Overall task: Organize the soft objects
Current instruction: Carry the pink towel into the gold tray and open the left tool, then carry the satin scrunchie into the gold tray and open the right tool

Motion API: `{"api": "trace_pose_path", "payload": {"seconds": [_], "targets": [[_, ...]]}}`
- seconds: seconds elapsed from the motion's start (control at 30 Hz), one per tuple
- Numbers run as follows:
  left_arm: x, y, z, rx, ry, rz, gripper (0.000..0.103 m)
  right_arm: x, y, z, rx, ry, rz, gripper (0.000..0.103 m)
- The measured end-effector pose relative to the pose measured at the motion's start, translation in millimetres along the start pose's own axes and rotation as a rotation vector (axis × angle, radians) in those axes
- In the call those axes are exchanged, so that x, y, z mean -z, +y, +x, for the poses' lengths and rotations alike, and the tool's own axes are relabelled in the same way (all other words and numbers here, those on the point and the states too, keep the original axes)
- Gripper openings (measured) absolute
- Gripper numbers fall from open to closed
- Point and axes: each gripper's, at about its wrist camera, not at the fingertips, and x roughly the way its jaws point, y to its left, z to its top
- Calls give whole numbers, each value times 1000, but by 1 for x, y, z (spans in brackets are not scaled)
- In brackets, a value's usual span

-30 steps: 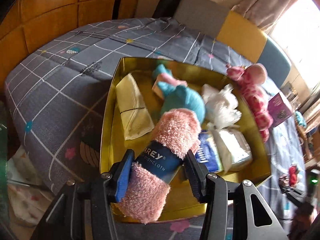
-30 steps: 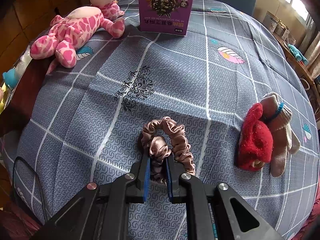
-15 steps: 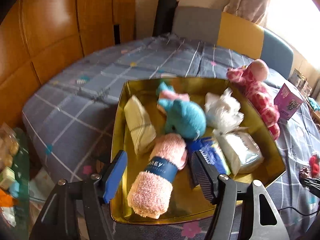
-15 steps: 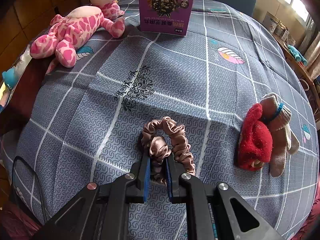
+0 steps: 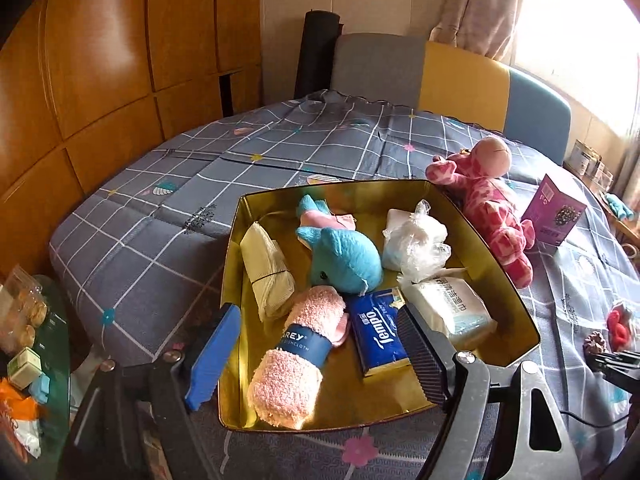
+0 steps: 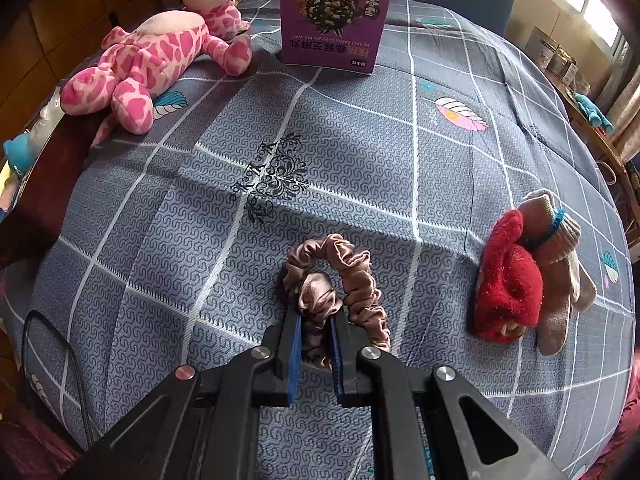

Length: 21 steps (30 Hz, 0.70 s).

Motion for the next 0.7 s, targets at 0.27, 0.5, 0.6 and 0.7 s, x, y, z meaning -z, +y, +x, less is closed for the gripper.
{"api": "trace_pose_path", "payload": {"seconds": [0.27, 0.5, 0.6, 0.7], "targets": [[4, -3, -7, 16, -8, 10, 81, -1, 0, -1, 2, 7, 4, 10], [6, 0, -9, 27, -11, 3, 82, -4, 1, -2, 14, 9, 14, 9], [6, 3, -9, 34, -13, -8, 84, -8, 1, -10, -10, -19, 37, 9], [6, 5, -9, 39, -15, -16, 84, -12, 7, -17, -22, -39, 38, 9]]}}
